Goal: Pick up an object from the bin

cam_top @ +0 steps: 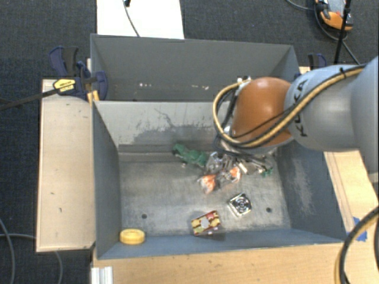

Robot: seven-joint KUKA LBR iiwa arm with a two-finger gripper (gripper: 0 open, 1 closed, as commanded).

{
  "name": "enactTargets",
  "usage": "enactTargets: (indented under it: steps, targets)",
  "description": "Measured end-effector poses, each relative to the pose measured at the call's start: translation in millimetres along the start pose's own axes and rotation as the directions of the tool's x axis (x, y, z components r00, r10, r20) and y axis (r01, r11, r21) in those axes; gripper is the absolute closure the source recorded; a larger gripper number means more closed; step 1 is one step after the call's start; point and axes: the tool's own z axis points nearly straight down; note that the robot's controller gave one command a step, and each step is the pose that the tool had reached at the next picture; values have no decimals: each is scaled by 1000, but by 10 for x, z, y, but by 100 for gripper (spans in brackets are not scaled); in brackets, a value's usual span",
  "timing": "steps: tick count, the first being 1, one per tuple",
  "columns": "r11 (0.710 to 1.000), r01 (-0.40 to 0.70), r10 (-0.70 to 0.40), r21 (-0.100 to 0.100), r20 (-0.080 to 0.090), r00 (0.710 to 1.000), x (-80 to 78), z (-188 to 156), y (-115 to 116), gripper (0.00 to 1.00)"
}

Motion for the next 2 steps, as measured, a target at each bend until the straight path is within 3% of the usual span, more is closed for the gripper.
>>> enactTargets:
  steps: [2]
  targets:
    - [1000,0,0,0,0,1000,0,0,0,100]
